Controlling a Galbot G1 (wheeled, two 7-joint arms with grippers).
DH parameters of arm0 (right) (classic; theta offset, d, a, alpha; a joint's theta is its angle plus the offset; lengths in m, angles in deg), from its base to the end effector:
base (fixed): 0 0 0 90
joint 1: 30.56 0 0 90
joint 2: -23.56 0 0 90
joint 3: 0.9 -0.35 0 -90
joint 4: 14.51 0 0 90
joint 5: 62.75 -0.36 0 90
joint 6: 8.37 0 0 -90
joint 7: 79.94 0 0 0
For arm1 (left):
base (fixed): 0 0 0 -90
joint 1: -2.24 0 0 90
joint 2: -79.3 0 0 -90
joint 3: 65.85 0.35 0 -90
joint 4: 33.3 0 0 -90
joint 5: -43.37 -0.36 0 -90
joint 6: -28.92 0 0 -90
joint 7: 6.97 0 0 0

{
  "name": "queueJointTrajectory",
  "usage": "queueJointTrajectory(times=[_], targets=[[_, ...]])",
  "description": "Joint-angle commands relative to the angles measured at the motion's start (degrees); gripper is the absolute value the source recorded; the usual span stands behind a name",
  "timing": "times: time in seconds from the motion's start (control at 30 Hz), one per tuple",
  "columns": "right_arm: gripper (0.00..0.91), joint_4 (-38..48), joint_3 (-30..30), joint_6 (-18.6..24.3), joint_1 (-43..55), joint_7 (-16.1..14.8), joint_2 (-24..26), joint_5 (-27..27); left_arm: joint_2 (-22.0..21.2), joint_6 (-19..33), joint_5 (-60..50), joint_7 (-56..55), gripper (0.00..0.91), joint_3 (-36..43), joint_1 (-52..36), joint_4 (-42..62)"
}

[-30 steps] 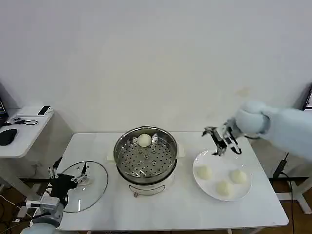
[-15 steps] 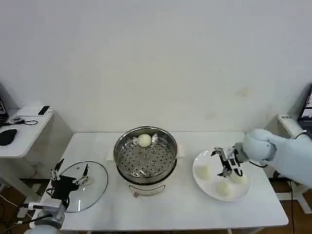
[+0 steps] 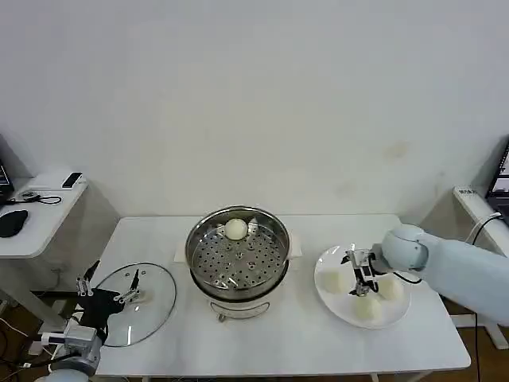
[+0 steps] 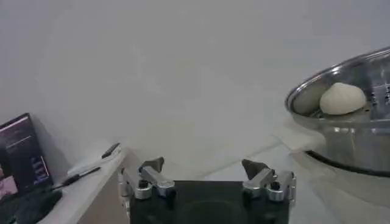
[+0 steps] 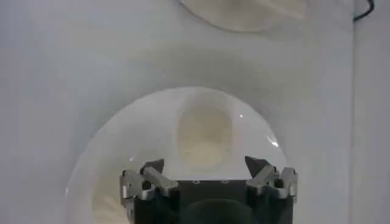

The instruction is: Take steamed baozi put them in steamer then cover it.

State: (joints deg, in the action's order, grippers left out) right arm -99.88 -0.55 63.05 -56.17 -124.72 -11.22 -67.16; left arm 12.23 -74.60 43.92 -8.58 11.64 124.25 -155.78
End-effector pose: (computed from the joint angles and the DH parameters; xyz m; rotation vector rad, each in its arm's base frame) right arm 0.4598 -0.1067 -0.2228 1.2743 -1.5044 1.4443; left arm 0.1885 0.1216 -0.2578 0.0726 -2.8940 -0.6583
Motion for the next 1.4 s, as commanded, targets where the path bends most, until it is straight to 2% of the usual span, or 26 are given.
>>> queueJointTrajectory(times=[0.03,0.1,0.17,0.37,0.9,1.07,1.23,1.4], targets=[[0.907,6.50,-2.65,-0.19,-3.82,0.19,-6.70,0.59,0.22,0.01,-0.02,0.05,0.907,-0.27,0.05,0.07],[0.897,6.89,-2.50,-0.30,-3.83,-0.11,-7.19,0.70,0.22,0.00,0.06,0.06,0.907,-0.45,0.06,0.07],[0.816,6.96,-2.23,-0.49,-3.79,-0.44,-7.41,0.72,0.17,0.00,0.10,0.06,0.907,-0.48,0.07,0.10],[0.725,7.17,-2.21,-1.12,-3.84,-0.77,-7.34,1.13,-0.05,0.05,0.10,0.03,0.907,-0.45,0.07,0.24],[0.645,7.39,-3.52,-2.17,-4.45,-1.46,-7.46,1.66,-0.24,0.02,0.00,0.00,0.907,-0.97,0.13,-0.25],[0.645,5.79,-3.00,-2.36,-0.90,-2.46,-5.46,0.45,-0.24,-0.02,-0.01,0.02,0.907,-1.01,0.21,-0.42],[0.655,2.58,-2.32,-2.41,5.68,-4.82,-1.22,-1.89,-0.22,-0.02,0.00,0.02,0.907,-0.81,0.08,-0.50],[0.645,-1.67,1.69,-2.45,14.03,-6.46,2.49,-5.04,-0.32,-0.01,0.01,0.04,0.907,-0.13,-0.17,-0.61]])
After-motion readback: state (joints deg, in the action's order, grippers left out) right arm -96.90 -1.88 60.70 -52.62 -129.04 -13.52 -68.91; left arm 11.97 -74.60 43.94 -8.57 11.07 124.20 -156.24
